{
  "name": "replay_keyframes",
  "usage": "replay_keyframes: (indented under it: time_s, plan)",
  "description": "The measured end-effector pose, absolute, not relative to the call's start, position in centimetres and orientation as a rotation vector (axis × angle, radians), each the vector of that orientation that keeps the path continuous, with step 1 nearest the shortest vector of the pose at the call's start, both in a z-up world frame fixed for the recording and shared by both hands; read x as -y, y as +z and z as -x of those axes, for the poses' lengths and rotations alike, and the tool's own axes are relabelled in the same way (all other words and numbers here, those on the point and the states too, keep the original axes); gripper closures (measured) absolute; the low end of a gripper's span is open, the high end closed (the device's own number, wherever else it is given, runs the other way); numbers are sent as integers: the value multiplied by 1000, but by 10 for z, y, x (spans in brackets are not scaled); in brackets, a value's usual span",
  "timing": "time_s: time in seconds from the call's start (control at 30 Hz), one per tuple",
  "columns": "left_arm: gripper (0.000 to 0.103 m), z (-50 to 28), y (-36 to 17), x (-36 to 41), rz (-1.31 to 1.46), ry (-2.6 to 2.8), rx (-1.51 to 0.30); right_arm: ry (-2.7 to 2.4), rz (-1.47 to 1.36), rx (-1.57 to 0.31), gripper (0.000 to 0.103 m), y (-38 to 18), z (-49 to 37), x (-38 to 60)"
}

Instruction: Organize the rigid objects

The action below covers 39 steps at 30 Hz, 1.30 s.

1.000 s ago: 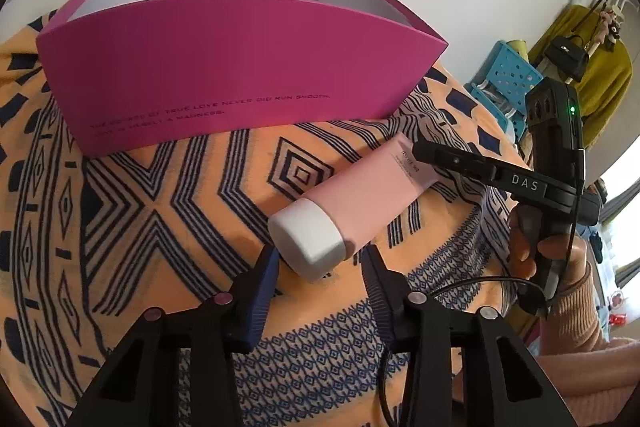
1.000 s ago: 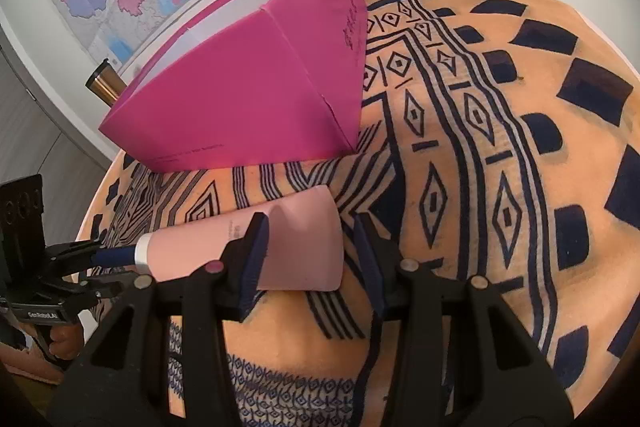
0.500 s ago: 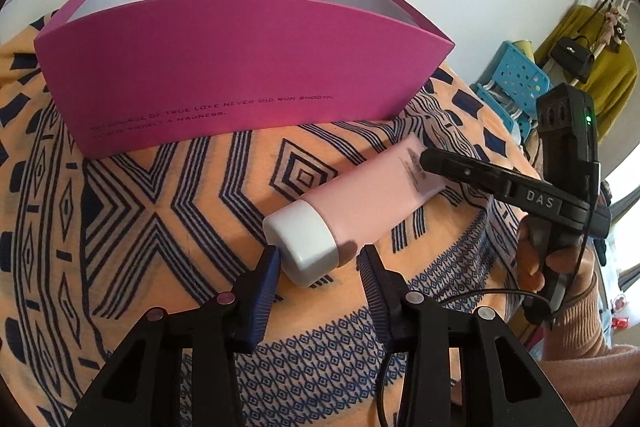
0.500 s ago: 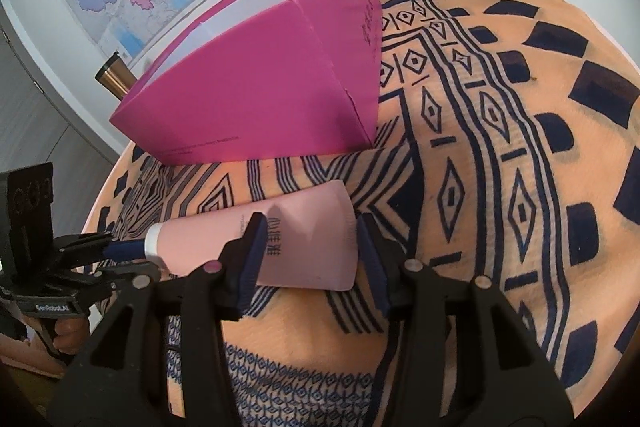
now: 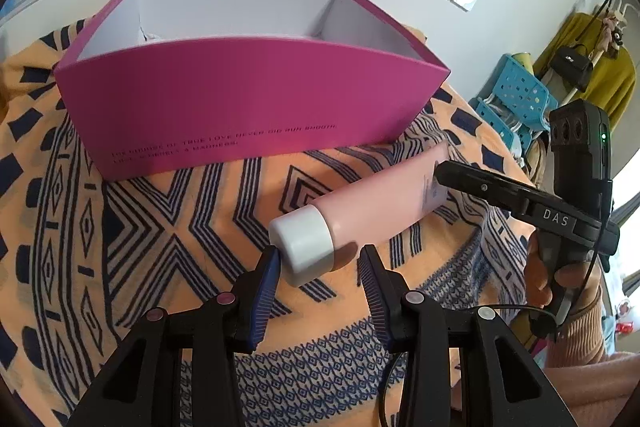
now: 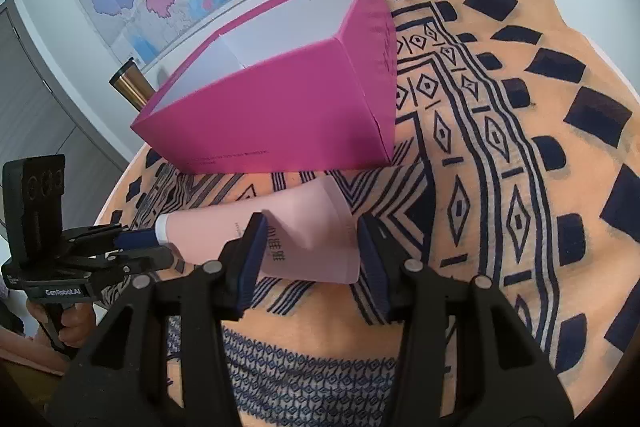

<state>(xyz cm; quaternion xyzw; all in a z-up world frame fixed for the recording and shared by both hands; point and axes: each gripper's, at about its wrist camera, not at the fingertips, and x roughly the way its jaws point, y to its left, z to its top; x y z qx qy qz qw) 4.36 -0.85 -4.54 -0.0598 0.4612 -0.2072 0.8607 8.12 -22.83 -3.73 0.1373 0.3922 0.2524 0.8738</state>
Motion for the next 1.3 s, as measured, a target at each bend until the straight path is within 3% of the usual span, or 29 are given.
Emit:
replay_keyframes:
  time_s: [0.87, 1.3]
  plan:
    - [62, -64, 34, 2, 72, -414, -764, 545, -245, -659, 54, 36, -90, 223]
    - [62, -98, 45, 0, 75, -389, -741, 523, -243, -615, 54, 58, -122, 222]
